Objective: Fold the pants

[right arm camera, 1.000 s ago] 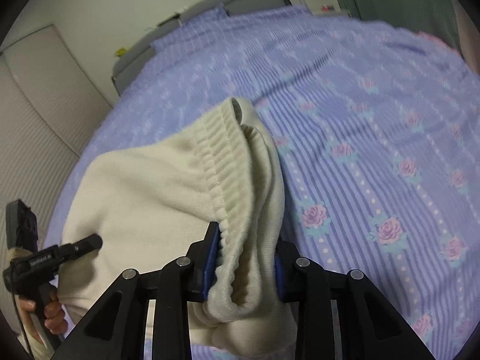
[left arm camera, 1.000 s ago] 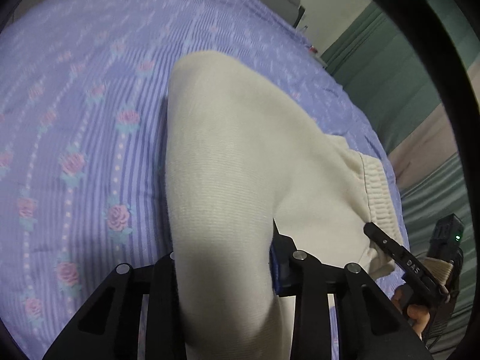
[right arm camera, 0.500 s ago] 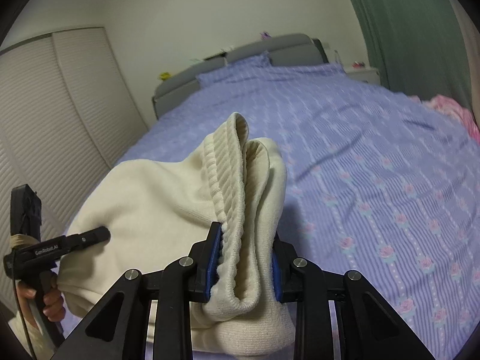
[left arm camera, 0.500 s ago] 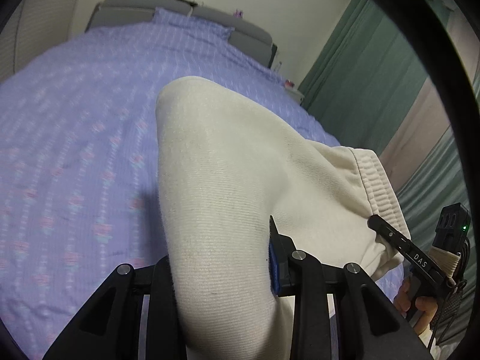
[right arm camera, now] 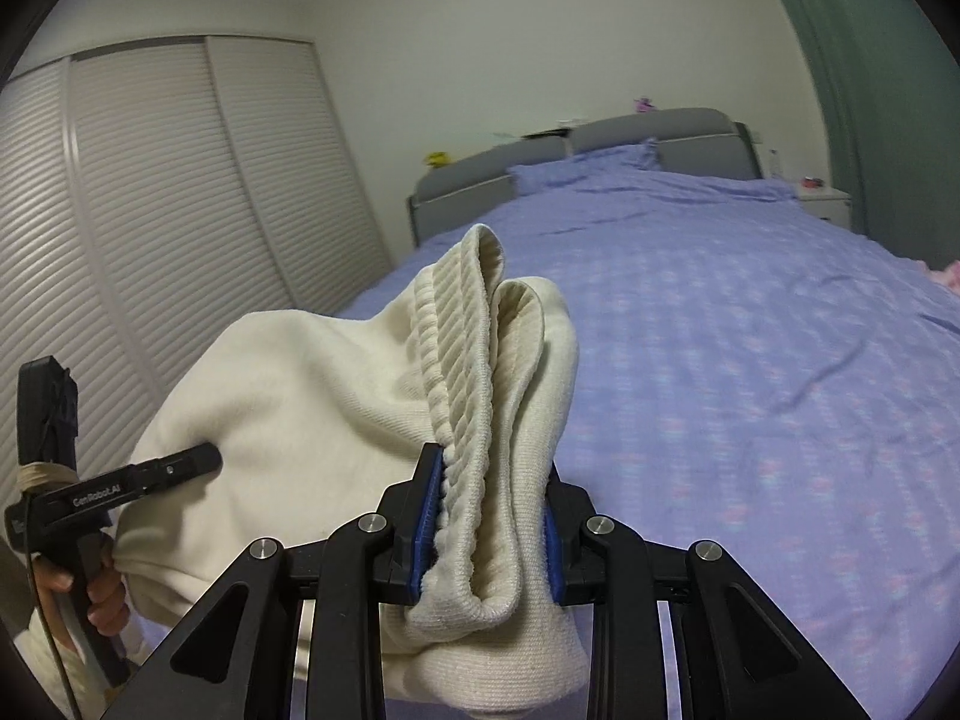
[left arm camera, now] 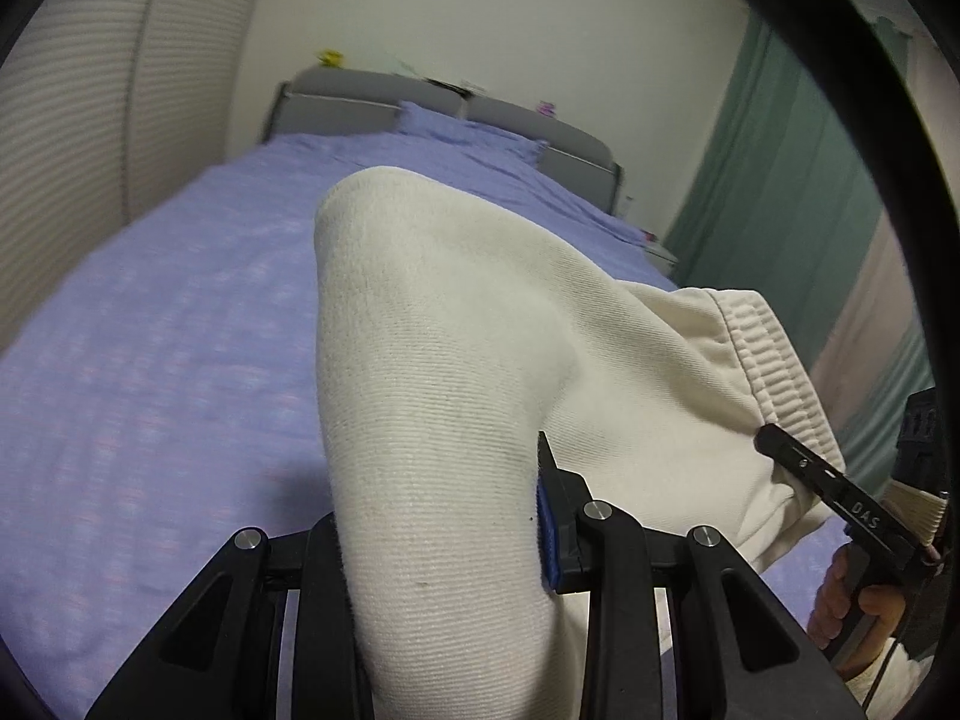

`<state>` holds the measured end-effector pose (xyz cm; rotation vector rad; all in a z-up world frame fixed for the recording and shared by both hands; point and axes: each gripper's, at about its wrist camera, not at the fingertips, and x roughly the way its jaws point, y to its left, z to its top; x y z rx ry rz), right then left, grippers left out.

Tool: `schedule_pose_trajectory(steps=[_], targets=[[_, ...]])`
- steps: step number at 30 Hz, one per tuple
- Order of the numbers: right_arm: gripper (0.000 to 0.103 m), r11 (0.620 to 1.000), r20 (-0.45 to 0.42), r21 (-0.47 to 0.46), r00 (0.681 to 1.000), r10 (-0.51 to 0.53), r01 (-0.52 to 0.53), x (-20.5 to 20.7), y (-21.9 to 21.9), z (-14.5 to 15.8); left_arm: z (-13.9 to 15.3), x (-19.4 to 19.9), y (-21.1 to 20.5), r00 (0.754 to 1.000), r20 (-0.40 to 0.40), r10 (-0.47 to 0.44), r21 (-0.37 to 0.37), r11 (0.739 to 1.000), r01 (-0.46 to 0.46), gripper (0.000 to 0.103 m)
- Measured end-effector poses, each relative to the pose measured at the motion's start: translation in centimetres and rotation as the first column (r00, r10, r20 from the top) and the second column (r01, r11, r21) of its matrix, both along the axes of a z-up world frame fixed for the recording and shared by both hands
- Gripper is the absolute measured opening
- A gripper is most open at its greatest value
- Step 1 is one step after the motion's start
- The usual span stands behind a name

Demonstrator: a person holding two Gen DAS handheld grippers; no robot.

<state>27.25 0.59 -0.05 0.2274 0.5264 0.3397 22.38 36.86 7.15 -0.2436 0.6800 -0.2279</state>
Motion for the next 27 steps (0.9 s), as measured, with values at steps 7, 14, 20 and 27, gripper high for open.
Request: schedule_pose_trajectory(steps=[7, 14, 20, 27], targets=[[0.029, 0.994, -0.028, 0.011, 0.994, 0.108, -0.108, 2.0, 11.9, -1.0, -0.7, -0.8, 12.6, 0.994, -0.017, 0.103, 0.058, 0.993, -0.102, 0.031], [0.029, 0.982, -0.068, -0.015, 0.98, 0.186, -0.188, 3.9, 23.5, -4.2, -4.7, 1.2, 23.4, 0.979, -0.09, 0.184, 0.129, 0.977, -0.172, 0.032], [0.03, 0.968, -0.169, -0.066, 0.959, 0.227, -0.241, 4.9, 31.2, -9.0, -10.6, 4.2, 29.1, 0.94, -0.249, 0.233, 0.189, 0.964, -0.188, 0.042], [0.07, 0.966, -0.429, -0.091, 0.885, 0.182, -0.243, 6.7, 30.6, -15.8, -15.8, 1.5, 30.2, 0.836, -0.262, 0.483, 0.514, 0.803, -0.302, 0.079]])
